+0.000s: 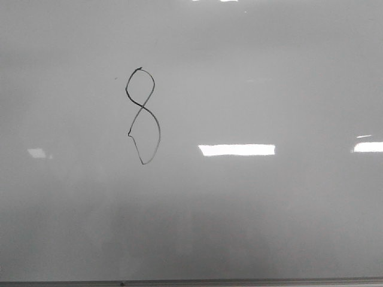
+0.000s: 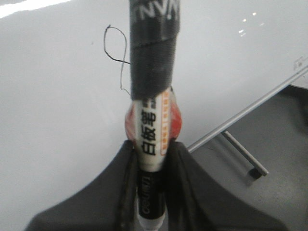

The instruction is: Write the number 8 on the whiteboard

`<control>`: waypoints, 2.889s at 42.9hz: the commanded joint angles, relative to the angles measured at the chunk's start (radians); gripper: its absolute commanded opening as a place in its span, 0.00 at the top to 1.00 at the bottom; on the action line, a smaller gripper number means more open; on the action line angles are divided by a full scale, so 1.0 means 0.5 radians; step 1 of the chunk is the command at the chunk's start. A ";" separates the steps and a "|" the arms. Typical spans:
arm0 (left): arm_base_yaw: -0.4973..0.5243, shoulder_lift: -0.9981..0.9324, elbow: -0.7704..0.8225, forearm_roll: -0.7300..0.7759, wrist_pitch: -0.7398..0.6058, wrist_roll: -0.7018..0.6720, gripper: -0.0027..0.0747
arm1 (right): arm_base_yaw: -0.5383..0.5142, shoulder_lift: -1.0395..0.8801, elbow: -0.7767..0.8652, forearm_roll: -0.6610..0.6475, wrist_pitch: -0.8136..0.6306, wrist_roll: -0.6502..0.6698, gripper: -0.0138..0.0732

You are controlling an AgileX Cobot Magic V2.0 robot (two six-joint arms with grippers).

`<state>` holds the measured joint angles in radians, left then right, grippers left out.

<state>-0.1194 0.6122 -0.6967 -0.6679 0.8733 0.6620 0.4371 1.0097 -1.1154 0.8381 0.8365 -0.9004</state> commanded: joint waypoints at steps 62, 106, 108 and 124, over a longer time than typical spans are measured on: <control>-0.016 0.021 -0.060 0.077 -0.345 -0.254 0.99 | -0.379 -1.761 1.428 0.059 -0.814 0.223 0.91; 0.215 0.952 0.134 1.857 -1.562 -1.944 0.99 | -0.379 -1.761 1.428 0.061 -0.799 0.223 0.91; 0.215 1.016 0.134 1.842 -1.640 -1.941 0.99 | -0.379 -1.761 1.428 0.061 -0.799 0.223 0.91; 0.291 1.375 0.134 1.843 -1.903 -1.927 0.99 | -0.379 -1.761 1.428 0.061 -0.799 0.223 0.91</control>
<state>0.0203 1.3009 -0.6037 0.2615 0.0381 -0.2979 0.2517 0.1171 -0.3780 0.8331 0.4916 -0.7905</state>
